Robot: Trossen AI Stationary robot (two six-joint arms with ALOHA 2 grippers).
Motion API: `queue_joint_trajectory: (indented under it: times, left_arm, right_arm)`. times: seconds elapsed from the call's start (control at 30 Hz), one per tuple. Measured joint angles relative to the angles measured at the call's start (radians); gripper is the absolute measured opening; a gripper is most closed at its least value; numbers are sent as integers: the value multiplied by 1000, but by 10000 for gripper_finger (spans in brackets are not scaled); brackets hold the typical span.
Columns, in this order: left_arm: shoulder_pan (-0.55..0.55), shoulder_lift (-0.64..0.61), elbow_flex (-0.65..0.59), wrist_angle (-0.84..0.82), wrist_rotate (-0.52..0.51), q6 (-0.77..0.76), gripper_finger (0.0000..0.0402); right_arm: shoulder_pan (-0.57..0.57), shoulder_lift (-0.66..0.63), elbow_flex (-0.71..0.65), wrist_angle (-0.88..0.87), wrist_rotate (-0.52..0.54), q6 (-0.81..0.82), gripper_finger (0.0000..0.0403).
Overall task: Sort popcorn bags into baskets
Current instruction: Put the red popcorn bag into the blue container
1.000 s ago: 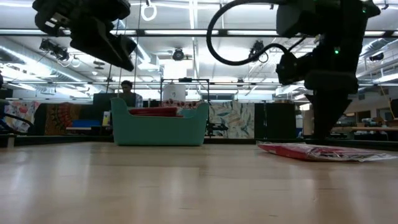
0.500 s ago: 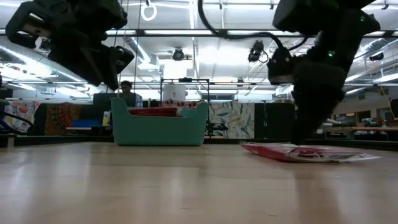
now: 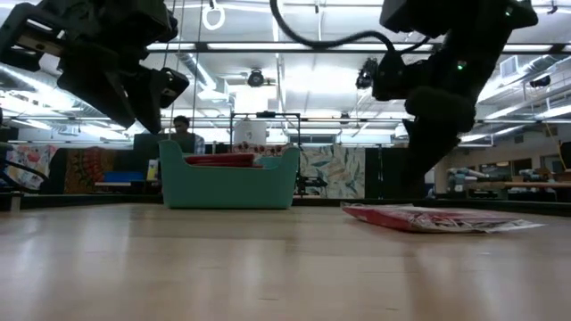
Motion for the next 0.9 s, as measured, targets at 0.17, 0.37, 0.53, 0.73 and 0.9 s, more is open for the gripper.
queue_joint_trajectory:
  times: [0.17, 0.37, 0.53, 0.73, 0.9]
  left_arm:
    - [0, 0, 0, 0, -13, -17, 146]
    - [0, -6, 0, -84, -15, -78, 146]
    - [-6, -7, 0, -91, -15, -94, 146]
    - [-41, 25, 0, 11, -16, 6, 147]
    - [-92, 92, 0, 135, -36, 71, 147]
  right_arm:
    - [-23, 13, -17, -61, 124, 63, 110]
    - [-48, 97, -37, -54, 63, 62, 110]
    - [-40, 174, -28, 229, -62, -130, 110]
    - [-33, 126, -42, 422, -70, -238, 110]
    - [-28, 44, -39, 440, -59, -285, 110]
